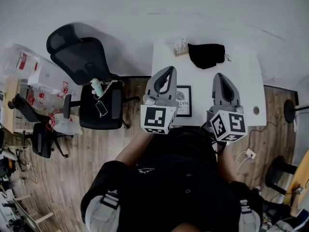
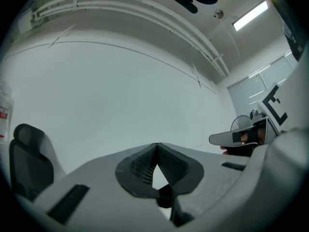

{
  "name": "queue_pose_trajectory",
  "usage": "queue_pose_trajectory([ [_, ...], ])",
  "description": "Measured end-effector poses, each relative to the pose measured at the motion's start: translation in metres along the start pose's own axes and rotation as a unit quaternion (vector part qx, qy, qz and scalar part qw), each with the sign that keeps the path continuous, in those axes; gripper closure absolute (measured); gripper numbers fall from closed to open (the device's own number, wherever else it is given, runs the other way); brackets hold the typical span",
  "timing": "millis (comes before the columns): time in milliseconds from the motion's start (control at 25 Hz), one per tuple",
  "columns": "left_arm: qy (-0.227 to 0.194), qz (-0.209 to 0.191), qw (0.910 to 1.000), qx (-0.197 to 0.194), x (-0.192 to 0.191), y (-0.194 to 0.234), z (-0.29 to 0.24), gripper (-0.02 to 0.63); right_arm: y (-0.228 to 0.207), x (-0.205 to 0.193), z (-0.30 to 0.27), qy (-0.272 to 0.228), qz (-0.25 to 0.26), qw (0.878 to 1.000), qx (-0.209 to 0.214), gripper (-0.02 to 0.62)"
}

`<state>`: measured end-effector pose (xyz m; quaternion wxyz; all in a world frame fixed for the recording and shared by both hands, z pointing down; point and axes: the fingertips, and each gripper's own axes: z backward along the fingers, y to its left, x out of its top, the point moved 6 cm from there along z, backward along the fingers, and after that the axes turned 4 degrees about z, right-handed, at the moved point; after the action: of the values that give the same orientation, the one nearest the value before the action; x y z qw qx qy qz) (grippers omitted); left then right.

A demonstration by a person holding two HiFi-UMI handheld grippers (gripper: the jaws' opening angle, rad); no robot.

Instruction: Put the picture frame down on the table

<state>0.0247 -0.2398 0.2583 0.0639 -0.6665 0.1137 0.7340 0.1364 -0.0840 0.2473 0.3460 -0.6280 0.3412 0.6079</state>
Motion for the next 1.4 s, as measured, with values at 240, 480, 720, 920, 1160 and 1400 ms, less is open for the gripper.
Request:
queue_pose_trajectory([
  [240, -0.02, 0.005, 0.9998, 0.001, 0.017, 0.003, 0.006, 0.6, 0.006, 0.014, -0.001, -0.018, 0.005, 1.0, 0.011, 0.597],
  [480, -0.015, 0.007, 0.9998, 0.005, 0.016, 0.006, 0.014, 0.6, 0.014, 0.013, 0.0, -0.019, -0.004, 1.0, 0.017, 0.597],
  [720, -0.006, 0.008, 0.9999, 0.008, 0.008, 0.005, 0.018, 0.6, 0.017, 0.008, 0.002, -0.014, -0.004, 1.0, 0.019, 0.597],
  [920, -0.008, 0.011, 0.9999, 0.009, 0.008, 0.005, 0.02, 0.6, 0.018, 0.007, 0.004, -0.011, -0.003, 1.0, 0.021, 0.597],
  [1160, 0.0, 0.013, 0.9998, 0.012, 0.003, 0.006, 0.022, 0.6, 0.019, 0.005, 0.007, -0.008, -0.006, 1.0, 0.02, 0.597],
  [1400, 0.0, 0.011, 0.9998, 0.014, 0.002, 0.005, 0.021, 0.6, 0.014, 0.001, 0.007, -0.004, -0.012, 1.0, 0.015, 0.597],
])
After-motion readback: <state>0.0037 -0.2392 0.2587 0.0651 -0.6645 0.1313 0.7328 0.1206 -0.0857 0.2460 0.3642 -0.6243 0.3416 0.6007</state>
